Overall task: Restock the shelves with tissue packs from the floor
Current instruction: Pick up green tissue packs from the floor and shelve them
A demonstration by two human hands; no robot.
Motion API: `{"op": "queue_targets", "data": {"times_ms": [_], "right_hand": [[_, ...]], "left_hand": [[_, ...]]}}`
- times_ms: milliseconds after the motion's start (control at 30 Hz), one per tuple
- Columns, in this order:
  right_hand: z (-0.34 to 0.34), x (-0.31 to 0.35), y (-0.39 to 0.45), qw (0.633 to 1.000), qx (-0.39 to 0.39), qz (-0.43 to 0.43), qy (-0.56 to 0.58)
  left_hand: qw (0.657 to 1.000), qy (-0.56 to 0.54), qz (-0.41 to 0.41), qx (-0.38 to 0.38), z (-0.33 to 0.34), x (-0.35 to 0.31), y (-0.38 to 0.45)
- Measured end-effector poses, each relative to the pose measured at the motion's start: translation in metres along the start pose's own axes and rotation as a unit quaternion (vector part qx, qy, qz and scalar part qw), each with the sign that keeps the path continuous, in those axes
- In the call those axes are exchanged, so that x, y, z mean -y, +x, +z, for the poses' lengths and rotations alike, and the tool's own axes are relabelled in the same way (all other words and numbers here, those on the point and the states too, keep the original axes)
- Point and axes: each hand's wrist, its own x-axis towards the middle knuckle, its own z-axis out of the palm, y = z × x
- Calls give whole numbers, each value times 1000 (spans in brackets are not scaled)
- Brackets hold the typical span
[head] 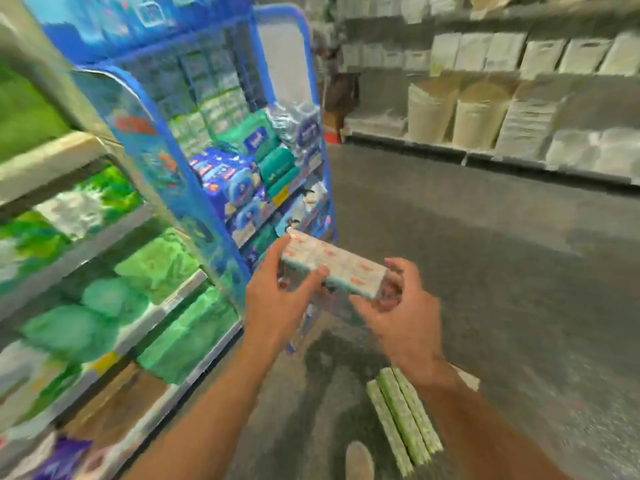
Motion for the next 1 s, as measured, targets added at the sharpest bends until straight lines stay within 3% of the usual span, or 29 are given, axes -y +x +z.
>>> {"op": "queue_targets", "data": {"times_ms": [233, 367, 667, 833, 1000], "right_hand": [[108, 121, -62, 993, 58, -97, 33], [183, 188, -80, 982, 105, -134, 78], [428, 352, -109, 942, 176, -243, 148], [533, 415, -120, 929, 197, -257, 180], [612, 443, -88, 926, 199, -258, 189]], "left_hand": [[984, 55, 0, -170, -183, 7, -43], [968, 100, 0, -231, -286, 23, -52], [922, 130, -35, -362, -529, 111, -36], [900, 173, -38, -399, -629, 139, -7], [887, 229, -50, -399, -679, 168, 43]]}}
